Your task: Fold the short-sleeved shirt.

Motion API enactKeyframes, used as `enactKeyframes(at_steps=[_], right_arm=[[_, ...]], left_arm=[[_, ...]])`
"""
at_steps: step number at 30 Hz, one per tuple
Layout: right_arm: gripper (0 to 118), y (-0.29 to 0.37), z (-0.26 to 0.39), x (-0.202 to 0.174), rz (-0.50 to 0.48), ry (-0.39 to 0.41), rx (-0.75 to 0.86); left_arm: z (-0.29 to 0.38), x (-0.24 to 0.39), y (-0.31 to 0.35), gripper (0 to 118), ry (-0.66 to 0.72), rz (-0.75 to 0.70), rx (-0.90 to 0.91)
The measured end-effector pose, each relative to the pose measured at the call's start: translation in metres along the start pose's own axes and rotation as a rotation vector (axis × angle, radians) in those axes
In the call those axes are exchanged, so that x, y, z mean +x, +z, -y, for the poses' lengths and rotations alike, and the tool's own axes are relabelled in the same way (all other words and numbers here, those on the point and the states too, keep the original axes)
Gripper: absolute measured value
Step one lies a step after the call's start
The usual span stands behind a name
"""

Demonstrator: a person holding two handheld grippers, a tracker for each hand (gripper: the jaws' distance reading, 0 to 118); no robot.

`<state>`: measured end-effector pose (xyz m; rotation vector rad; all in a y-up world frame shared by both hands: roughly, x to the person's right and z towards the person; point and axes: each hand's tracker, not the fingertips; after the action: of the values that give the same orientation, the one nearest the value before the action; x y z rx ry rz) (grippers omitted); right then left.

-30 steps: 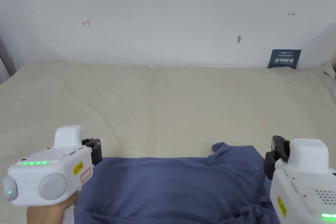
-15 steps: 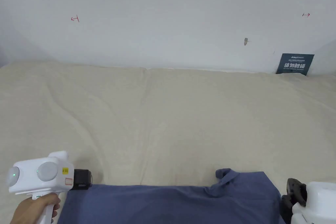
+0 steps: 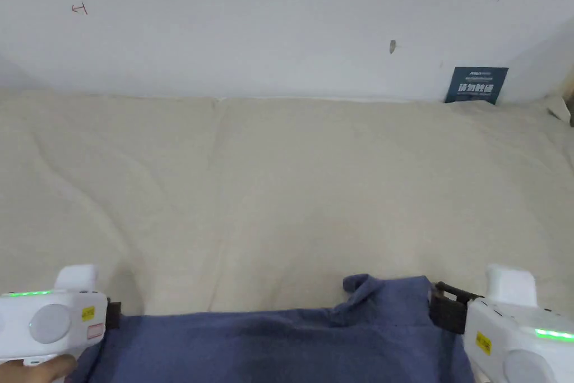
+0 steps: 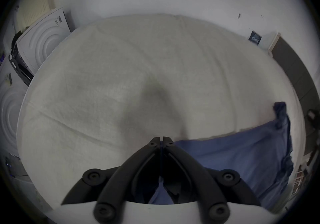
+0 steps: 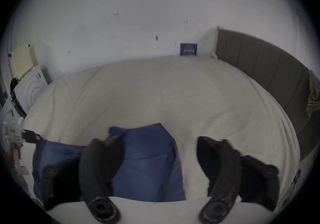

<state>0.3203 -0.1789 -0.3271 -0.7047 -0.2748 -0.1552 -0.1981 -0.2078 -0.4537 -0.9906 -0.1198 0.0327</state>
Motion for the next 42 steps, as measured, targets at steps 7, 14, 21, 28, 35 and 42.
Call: enactKeyframes(at_steps=[7, 14, 21, 28, 35, 42], right_arm=[[92, -0.104, -0.003, 0.003, 0.033, 0.107, -0.258], [7, -0.110, 0.006, -0.002, -0.025, 0.056, -0.309], [1, -0.033, 0.000, 0.003, -0.067, 0.059, -0.163], [1, 0.102, 0.010, 0.031, -0.192, 0.003, -0.002], [1, 0.194, 0.076, 0.045, -0.251, -0.027, 0.022], [1, 0.206, 0.158, 0.056, -0.213, -0.049, -0.104]], left_arm=[[0.000, 0.002, 0.054, 2, 0.000, 0.047, 0.075], [0.009, -0.005, 0.067, 2, 0.032, 0.052, 0.069], [0.027, -0.017, 0.087, 2, 0.113, 0.068, 0.085], [0.062, -0.030, 0.141, 2, 0.140, 0.065, 0.131], [0.121, -0.052, 0.182, 2, 0.148, 0.080, 0.127], [0.200, -0.062, 0.176, 2, 0.162, 0.077, 0.029]])
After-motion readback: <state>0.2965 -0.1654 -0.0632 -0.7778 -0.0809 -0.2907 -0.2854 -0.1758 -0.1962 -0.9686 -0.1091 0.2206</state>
